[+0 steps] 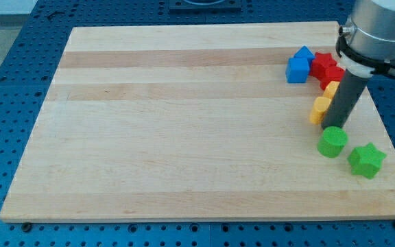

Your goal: Push yellow heart closer to red circle

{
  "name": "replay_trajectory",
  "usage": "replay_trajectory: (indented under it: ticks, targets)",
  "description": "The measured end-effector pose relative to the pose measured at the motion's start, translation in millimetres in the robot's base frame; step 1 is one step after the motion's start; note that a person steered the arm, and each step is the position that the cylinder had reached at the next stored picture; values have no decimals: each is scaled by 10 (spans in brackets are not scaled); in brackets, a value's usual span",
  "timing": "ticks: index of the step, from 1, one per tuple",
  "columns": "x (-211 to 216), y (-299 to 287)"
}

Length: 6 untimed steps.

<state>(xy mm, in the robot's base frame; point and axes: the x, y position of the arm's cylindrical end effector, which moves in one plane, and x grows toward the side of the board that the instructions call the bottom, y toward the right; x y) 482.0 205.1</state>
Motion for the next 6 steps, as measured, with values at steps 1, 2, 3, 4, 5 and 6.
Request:
replay_trajectory:
  ticks: [1,2,3,4,5,6]
  targets:
    - [226,-8]
    - [252,-182]
    - [117,-255]
    - [-50,-256]
    - [-121,-256]
    - [-221,-256]
